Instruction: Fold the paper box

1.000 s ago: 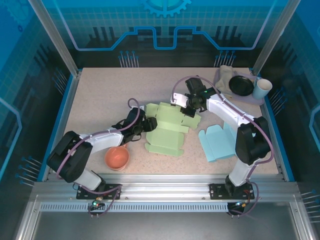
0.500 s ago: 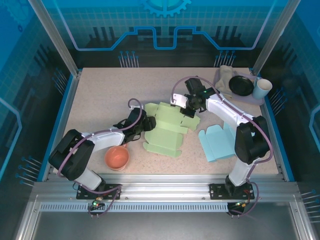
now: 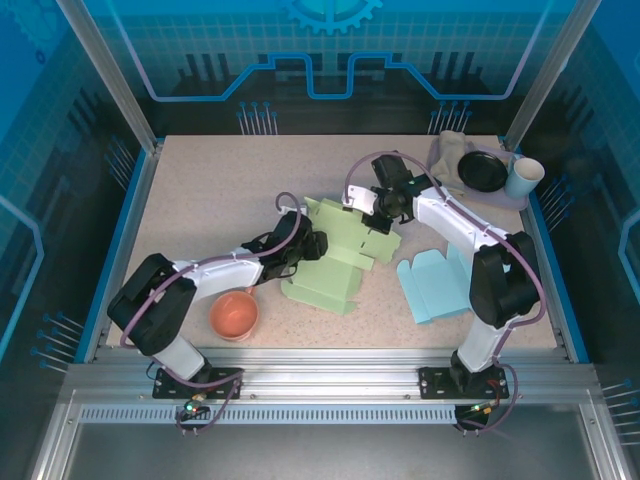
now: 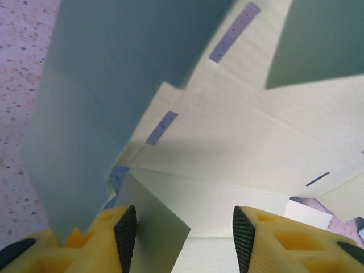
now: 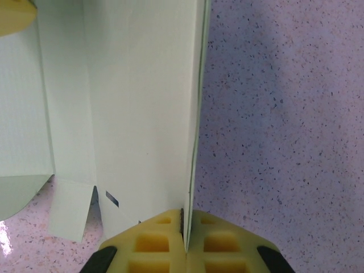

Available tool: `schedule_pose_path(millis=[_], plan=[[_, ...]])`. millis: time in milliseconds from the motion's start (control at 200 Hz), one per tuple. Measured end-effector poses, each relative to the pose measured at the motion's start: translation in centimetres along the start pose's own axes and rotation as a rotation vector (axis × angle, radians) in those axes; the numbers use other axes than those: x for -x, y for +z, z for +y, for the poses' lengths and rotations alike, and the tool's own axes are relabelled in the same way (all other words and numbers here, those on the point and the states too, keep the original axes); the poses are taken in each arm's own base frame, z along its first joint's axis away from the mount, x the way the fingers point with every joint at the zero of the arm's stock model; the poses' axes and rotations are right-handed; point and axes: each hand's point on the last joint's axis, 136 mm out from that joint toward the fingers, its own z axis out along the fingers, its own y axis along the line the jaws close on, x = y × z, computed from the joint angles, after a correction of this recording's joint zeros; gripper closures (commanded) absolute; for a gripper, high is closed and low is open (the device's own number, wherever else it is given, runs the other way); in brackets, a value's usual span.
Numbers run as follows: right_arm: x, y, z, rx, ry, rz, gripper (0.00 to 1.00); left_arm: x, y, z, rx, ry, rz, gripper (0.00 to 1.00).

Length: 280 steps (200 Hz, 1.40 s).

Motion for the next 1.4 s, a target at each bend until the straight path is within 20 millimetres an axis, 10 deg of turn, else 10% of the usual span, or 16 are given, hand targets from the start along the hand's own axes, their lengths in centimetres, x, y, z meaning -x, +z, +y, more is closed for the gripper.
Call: schedule_pose_path(millis=[325, 605, 825, 1085, 1401], plan=[[-0.6, 0.5, -0.3, -0.01, 0.002, 0.025, 1.0, -1.1, 1.0, -0.2, -0.004, -0.006, 0.036, 0.49], [-1.7, 2.2, -0.8, -0.107, -0.047, 0.021, 1.0, 2.3, -6.6, -0.4, -0.055, 0.043, -0.133, 0.46], [-1.5, 2.0, -1.4, -0.314, -0.181, 0.071, 1.0, 0.5, -9.7, 3.6, 0.013, 0.063, -0.201, 0.47], [2.2, 1.0, 2.6, -0.497, -0.367, 0.006, 1.0, 0.5, -11.2, 7.8, 0.132, 0.042, -0.295, 0.47], [3.8, -2.5, 1.6, -0.67, -0.409, -0.022, 1.0, 0.3, -10.8, 9.0, 0.158, 0.064, -0.324, 0.49]])
